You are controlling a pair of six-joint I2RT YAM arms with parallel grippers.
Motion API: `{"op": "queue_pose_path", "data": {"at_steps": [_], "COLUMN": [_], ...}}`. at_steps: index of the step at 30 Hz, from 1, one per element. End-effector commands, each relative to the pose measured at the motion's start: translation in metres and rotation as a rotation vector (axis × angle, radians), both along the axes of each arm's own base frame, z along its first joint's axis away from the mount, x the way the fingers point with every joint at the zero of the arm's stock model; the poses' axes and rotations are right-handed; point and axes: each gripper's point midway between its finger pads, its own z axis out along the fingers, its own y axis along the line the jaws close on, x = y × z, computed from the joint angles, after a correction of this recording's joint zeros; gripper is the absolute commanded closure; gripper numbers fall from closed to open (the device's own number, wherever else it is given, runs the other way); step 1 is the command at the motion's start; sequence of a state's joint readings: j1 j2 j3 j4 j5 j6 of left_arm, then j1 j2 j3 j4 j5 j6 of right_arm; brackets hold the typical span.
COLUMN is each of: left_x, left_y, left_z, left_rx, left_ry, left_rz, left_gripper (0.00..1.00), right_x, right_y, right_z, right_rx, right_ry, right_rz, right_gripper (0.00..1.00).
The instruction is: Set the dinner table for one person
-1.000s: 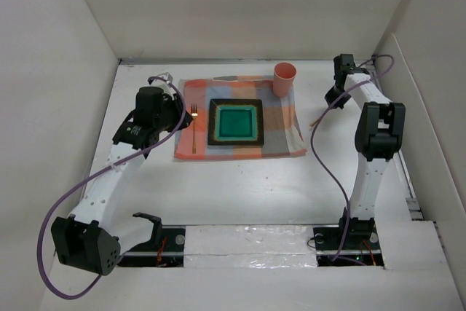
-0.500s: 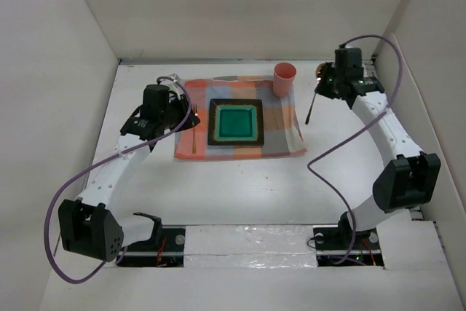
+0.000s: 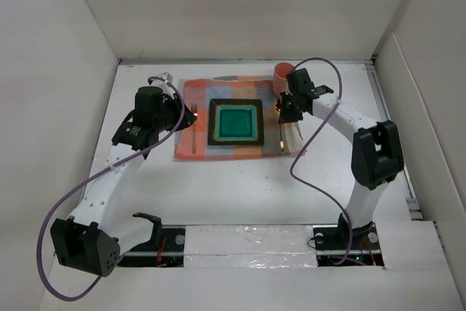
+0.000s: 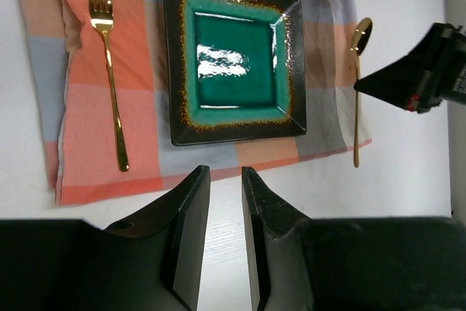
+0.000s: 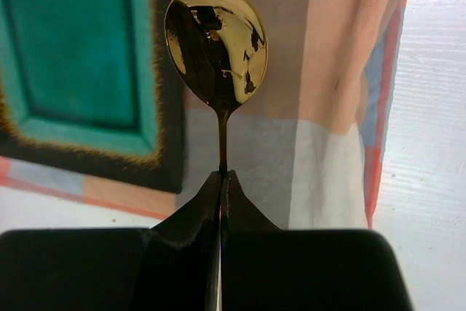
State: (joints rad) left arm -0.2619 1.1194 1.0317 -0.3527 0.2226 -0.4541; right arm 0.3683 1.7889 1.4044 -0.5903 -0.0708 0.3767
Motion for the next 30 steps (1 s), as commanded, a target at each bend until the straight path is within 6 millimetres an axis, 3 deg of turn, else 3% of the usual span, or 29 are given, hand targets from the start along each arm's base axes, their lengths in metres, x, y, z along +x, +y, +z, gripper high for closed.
{"op": "queue_pose_path", "data": {"at_steps": [1,8,22,30], "left_x": [-0.008,-0.014,-0.009,-0.007], "left_y": [0.008,0.013,0.010,0.010], "left_z": [-0.001,-0.008,-0.014,-0.017], "left_rx": [0.007,0.019,0.022,0.029], "left_ry": [-0.010,-0.002,0.017,0.023], "left_rz": [0.033,0.053,0.041,0.040], "left_gripper": [0.78,0.78,0.77,0.77], "right_x": [0.028,0.041,0.070,0.075], "right_y": [0.010,0.011,-0.006,-0.009], "right_z": [0.002,-0.027,-0.047,-0.063], "right_rx": [0.008,-0.033,-0.061,-0.088], "right_ry": [-0.058,-0.018,-0.014,0.003], "right_rz": [0.029,0.024,-0.062,-0.085], "right_gripper": [1.00,1.00,1.00,1.00]}}
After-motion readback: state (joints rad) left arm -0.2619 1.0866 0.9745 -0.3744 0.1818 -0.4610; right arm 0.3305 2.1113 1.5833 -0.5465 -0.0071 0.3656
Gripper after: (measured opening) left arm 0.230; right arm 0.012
